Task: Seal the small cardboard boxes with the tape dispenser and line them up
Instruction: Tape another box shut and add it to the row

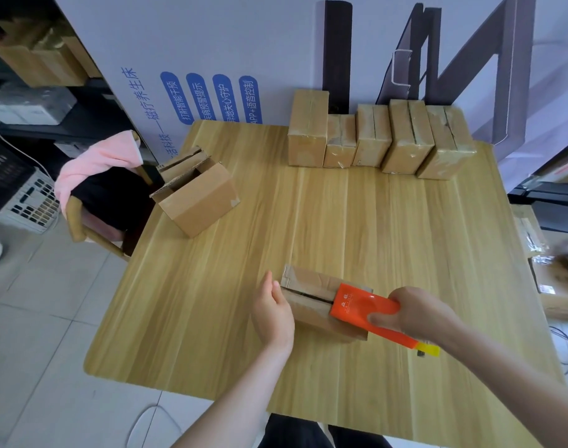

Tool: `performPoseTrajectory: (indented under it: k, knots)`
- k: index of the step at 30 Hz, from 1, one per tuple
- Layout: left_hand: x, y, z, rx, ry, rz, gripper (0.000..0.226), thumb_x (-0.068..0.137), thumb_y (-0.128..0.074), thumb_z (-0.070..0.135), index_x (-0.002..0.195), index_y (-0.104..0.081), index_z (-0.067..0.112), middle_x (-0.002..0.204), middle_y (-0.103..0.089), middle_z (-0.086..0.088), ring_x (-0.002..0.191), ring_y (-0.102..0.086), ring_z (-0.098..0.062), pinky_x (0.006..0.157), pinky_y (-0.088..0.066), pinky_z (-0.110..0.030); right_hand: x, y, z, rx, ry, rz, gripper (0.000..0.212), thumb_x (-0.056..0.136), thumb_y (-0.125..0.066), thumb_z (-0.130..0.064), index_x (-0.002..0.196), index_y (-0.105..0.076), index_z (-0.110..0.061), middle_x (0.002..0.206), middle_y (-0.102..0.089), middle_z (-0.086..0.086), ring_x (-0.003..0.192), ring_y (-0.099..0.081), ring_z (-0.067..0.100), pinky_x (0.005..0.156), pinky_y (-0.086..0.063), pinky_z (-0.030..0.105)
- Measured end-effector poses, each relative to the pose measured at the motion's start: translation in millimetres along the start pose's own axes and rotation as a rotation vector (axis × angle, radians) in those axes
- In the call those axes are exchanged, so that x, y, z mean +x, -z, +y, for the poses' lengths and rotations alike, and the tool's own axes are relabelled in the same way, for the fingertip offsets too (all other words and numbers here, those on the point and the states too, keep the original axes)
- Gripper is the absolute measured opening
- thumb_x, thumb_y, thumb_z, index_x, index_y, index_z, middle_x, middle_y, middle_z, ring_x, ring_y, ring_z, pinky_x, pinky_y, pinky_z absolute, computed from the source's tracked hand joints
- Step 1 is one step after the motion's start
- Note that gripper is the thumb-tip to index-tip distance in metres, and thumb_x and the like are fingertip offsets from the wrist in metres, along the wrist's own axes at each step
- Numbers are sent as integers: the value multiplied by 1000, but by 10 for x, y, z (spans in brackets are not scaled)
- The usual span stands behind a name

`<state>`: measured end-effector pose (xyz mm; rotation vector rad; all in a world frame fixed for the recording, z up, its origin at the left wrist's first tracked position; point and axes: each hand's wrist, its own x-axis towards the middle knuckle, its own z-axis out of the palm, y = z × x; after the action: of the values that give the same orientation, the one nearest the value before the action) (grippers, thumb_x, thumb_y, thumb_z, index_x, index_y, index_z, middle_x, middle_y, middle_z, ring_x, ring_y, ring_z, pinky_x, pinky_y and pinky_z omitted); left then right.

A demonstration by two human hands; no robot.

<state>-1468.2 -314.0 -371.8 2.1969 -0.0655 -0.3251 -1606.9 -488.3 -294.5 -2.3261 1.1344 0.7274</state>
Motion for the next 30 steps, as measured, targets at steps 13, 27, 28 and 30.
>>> performPoseTrajectory:
  k: [13,27,28,30]
  knots:
    - [468,-105,79,327,44,-497,56,91,-39,54,128,-54,14,125,-62,-4,112,-59,-26,91,-48,-36,59,14,9,-9,-6,-15,51,72,-58,-67,94,-63,-22,82,-64,-8,74,-63,11,69,-57,31]
    - [356,-218,161,606,-572,-314,56,101,-34,32,151,-23,8,157,-25,-7,148,-13,-24,119,-19,-41,43,-11,33,18,-16,-19,51,71,-58,-68,94,-63,-23,81,-65,-9,72,-63,9,68,-57,30]
    - [348,-276,208,582,-704,-339,52,100,-35,30,148,-33,9,154,-33,-6,147,-18,-23,120,-17,-40,34,-10,34,21,-10,-17,50,72,-58,-68,93,-63,-23,81,-65,-9,72,-63,9,67,-56,29]
    - [326,-393,267,575,-832,-453,43,101,-34,31,137,-51,15,141,-52,-2,138,-38,-21,116,-21,-34,18,-6,40,25,2,-17,49,72,-58,-67,92,-64,-23,80,-64,-8,70,-63,9,62,-54,27]
